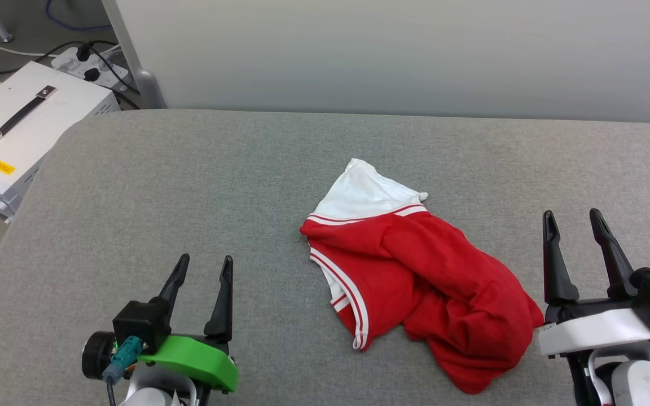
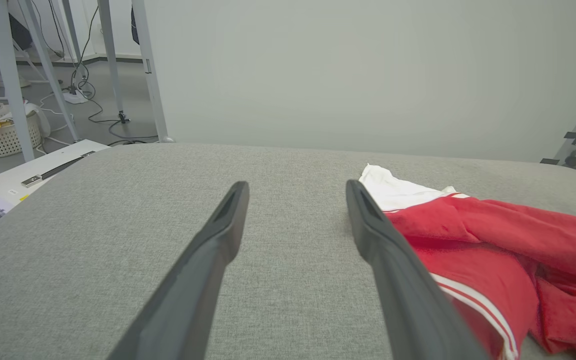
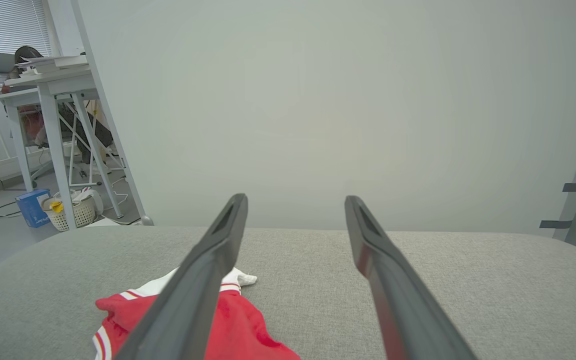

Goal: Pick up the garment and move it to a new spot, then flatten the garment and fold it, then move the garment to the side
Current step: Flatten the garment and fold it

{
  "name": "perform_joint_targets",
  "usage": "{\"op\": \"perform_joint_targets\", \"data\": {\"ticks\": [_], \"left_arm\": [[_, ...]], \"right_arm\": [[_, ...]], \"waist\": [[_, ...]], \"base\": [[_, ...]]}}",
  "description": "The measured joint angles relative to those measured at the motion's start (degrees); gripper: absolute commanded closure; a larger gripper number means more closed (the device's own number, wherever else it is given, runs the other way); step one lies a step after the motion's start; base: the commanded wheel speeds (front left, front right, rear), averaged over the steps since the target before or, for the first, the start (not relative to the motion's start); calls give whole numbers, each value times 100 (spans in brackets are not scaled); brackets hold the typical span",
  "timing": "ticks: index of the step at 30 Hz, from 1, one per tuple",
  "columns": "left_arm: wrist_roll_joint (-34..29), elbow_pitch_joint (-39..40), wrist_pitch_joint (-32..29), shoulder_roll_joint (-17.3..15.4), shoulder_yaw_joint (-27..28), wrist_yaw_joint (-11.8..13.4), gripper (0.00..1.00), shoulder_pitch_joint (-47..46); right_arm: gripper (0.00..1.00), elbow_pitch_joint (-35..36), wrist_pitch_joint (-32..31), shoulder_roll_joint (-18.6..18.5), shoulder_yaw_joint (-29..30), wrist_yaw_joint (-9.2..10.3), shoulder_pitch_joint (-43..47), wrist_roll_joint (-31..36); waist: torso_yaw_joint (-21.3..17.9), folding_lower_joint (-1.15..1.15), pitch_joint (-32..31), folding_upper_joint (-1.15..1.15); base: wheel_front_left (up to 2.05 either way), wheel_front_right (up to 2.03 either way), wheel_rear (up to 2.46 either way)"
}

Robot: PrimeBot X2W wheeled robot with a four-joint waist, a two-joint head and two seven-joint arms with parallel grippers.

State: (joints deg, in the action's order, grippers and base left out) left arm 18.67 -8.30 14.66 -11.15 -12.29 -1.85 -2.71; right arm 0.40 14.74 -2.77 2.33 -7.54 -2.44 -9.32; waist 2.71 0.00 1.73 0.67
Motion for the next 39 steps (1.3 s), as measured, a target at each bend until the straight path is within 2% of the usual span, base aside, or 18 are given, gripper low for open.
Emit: {"op": "perform_joint_targets", "data": {"ticks": [10,12,15,18,22,27,32,39], "left_arm": [[-397,-8,0,381,236,-349,0,26],[-477,8,1,436,259,-393,0,4],[-527,57,0,532,278,-433,0,-97],[-553,116,0,619,281,-474,0,-264],[-553,165,0,720,287,-505,0,-435],[-552,172,0,761,265,-524,0,-548],[-521,182,0,786,162,-533,0,-658],[-387,196,0,794,66,-546,0,-715]], "right_arm": [[0,-257,-2,-1,-82,0,-32,111],[0,-368,-207,-1,-176,0,-181,248],[0,-467,-987,-192,-444,0,-698,411],[0,-643,-2070,-656,-854,0,-1313,353],[0,-815,-3362,-1167,-1234,1,-2185,-98],[0,-1282,-5011,-1569,-1500,0,-3062,-592],[0,-1744,-5880,-1809,-1749,0,-3649,-835],[0,-2386,-6238,-2076,-2096,0,-3929,-905]], "waist": [[157,0,191,0],[220,0,284,0],[333,0,465,0],[473,0,674,0],[708,1,968,0],[1076,1,1294,0],[1444,1,1564,0],[1884,1,1872,0]], "base": [[0,0,0],[0,0,0],[0,0,0],[0,0,0],[0,0,0],[0,0,0],[0,0,0],[0,0,0]]}}
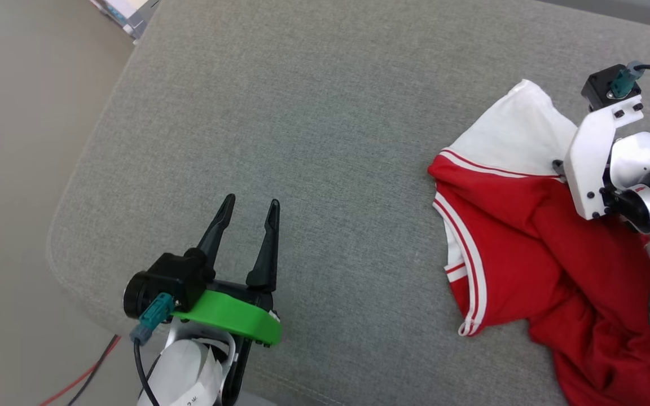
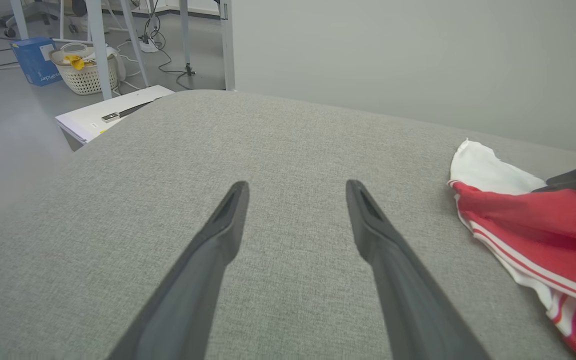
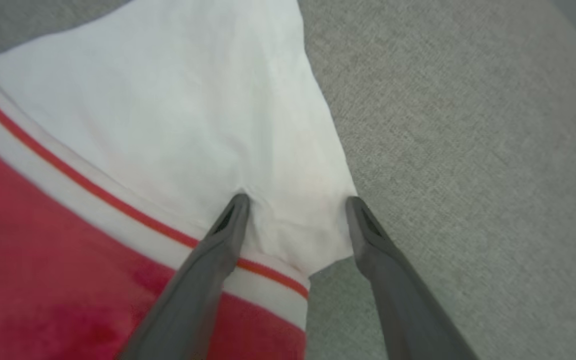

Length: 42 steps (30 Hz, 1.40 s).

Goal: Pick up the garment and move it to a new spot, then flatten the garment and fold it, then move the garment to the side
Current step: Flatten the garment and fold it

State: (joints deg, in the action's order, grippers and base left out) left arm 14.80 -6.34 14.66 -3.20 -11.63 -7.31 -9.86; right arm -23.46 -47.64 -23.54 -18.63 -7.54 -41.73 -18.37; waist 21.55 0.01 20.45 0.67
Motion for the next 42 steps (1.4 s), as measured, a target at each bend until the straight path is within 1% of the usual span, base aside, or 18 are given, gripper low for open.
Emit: {"op": "perform_joint_targets", "data": {"ticks": [4,7,8,9,10,11,17,20,27,33,38,42], "left_arm": [[89,9,0,0,-36,-1,0,-3],[88,8,0,0,-32,-1,0,-3],[85,9,0,0,-31,-1,0,-3],[78,14,0,0,-30,-1,0,-3],[76,21,0,0,-22,-1,0,-3],[66,30,0,1,-5,-1,0,-3],[-96,48,0,4,85,-1,0,-4],[-178,49,0,5,119,-1,0,-4],[-303,47,0,3,219,-1,0,24],[-327,53,0,-37,301,-1,0,124],[-361,54,0,-55,344,-1,0,232],[-388,52,1,-79,399,-1,0,308]], "right_arm": [[0,-257,2,-88,-90,1,-102,-85],[0,-396,21,-121,-111,3,-105,-148],[38,-432,59,-119,-116,3,-112,-162],[62,-452,99,-114,-123,3,-113,-175],[93,-477,160,-98,-136,3,-113,-226],[100,-508,223,-70,-136,3,-113,-290],[100,-646,783,-20,-159,1,-60,-371],[100,-702,1040,4,-100,-1,-3,-526],[100,-802,1578,-214,180,-1,336,-604],[100,-801,1954,-352,676,-1,799,-580],[100,-776,2218,-374,1327,-1,1281,-442],[100,-703,2370,-303,1849,0,1644,-278]], "waist": [[157,0,114,0],[202,0,150,0],[195,0,149,0],[184,0,144,0],[162,0,135,0],[135,0,123,0],[-89,0,40,0],[-229,0,-24,0],[-594,0,-279,0],[-965,-1,-523,0],[-1303,-1,-721,0],[-1569,-1,-860,0]], "base": [[0,0,0],[0,0,0],[0,0,0],[0,0,0],[0,0,0],[0,0,0],[0,0,0],[0,0,0],[0,0,0],[0,0,0],[0,0,0],[0,0,0]]}}
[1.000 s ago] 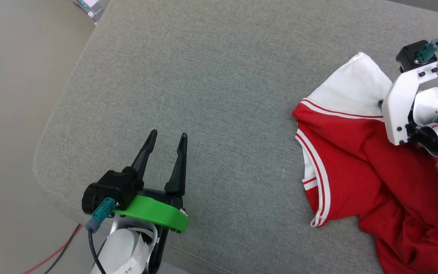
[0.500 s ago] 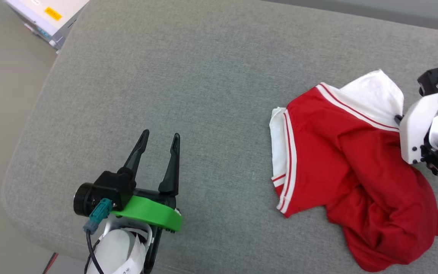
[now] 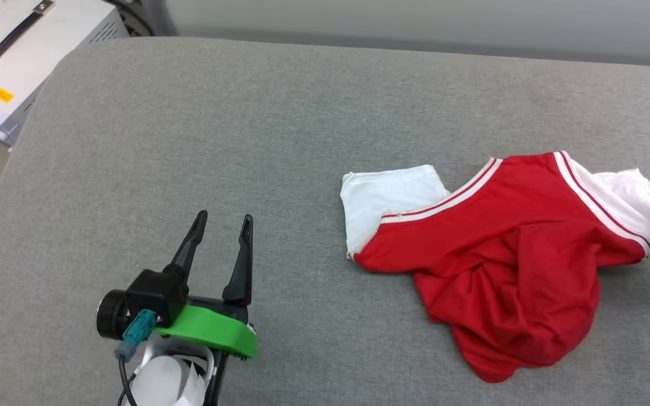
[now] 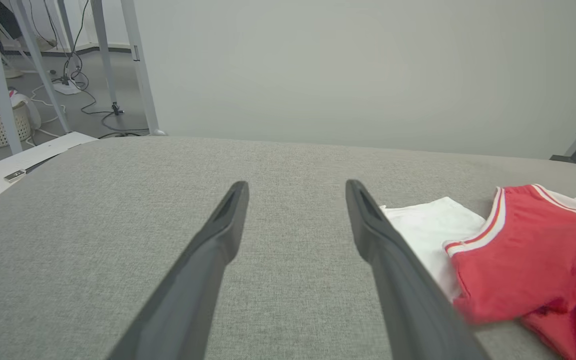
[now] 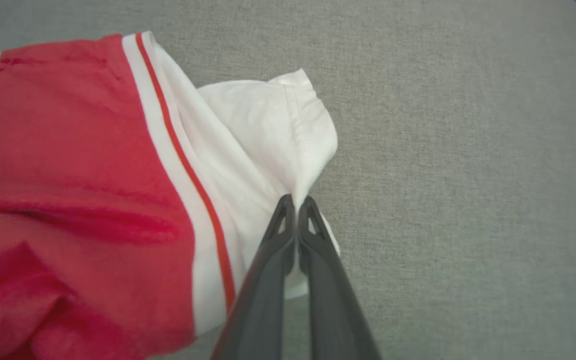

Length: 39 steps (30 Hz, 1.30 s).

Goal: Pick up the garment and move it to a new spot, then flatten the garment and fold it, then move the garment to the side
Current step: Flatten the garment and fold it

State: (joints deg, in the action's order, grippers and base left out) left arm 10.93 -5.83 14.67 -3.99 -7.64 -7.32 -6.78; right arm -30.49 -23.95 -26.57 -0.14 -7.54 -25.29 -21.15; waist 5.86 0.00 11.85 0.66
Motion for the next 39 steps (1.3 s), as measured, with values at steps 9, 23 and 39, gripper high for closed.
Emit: {"op": "perform_joint_targets", "data": {"ticks": [9,23,39], "left_arm": [[-31,-23,-1,-15,60,0,0,64],[-31,-113,-1,-18,85,0,0,85],[240,-457,0,-122,-98,0,0,147]], "right_arm": [[100,328,102,431,790,0,856,344],[0,1190,948,1152,1111,0,1357,926],[0,2899,2622,1870,755,0,1939,1085]], "waist": [[-502,0,-219,0],[-783,0,-468,0],[-968,0,-397,0]], "base": [[0,0,0],[0,0,0],[0,0,0]]}}
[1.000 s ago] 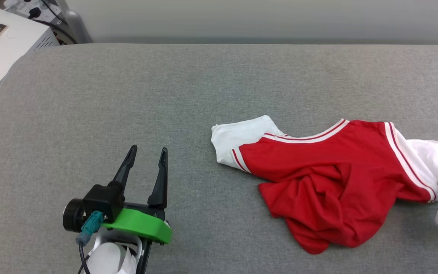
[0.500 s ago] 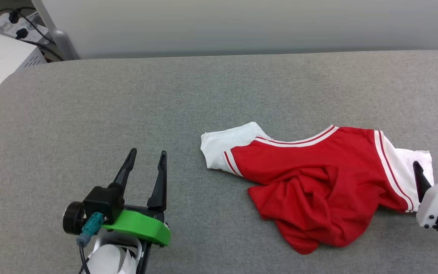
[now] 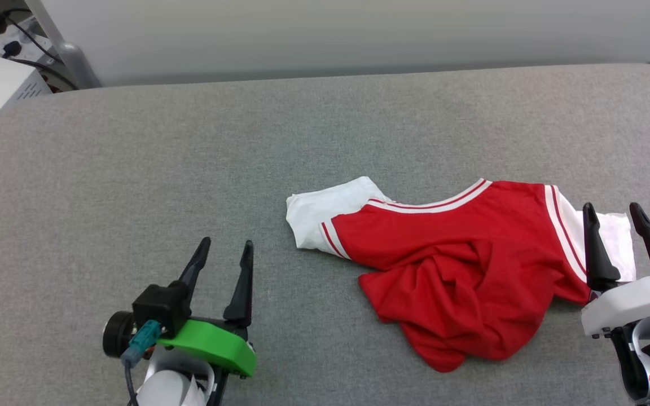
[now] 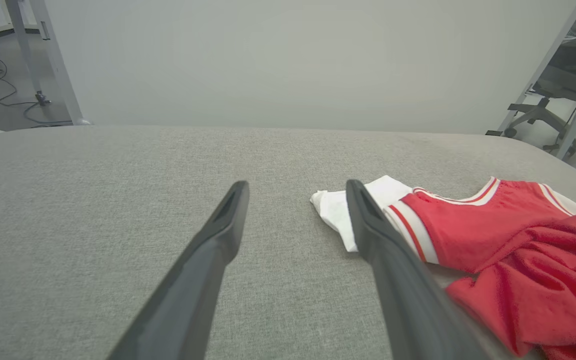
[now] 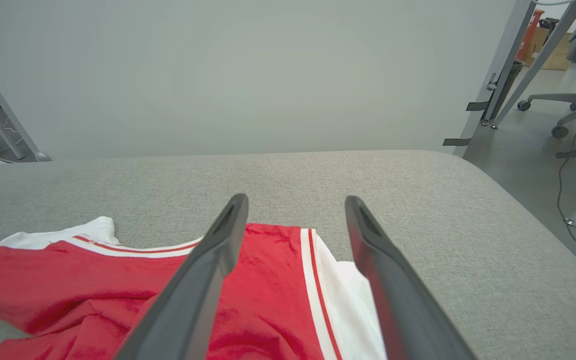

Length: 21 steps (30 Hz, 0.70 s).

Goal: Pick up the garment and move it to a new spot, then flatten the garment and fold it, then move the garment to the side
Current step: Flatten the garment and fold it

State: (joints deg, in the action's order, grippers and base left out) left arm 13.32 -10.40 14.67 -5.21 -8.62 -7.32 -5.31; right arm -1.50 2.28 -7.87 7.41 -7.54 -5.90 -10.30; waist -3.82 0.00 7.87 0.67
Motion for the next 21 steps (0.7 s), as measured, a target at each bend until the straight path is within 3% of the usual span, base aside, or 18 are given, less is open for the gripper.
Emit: {"op": "perform_joint_targets", "data": {"ticks": [5,14,21], "left_arm": [[40,-461,-697,-221,-481,0,0,-878],[85,-1337,-3069,-339,-954,0,0,-2546],[-26,-2014,-3860,-494,-1025,180,0,-3040]], "right_arm": [[0,331,101,127,19,0,2,116],[0,413,170,249,-110,0,-14,261],[0,372,279,344,-179,0,-56,319]], "waist": [[-101,0,256,0],[-277,0,687,0],[-466,0,959,0]], "base": [[0,0,0],[0,0,0],[0,0,0]]}}
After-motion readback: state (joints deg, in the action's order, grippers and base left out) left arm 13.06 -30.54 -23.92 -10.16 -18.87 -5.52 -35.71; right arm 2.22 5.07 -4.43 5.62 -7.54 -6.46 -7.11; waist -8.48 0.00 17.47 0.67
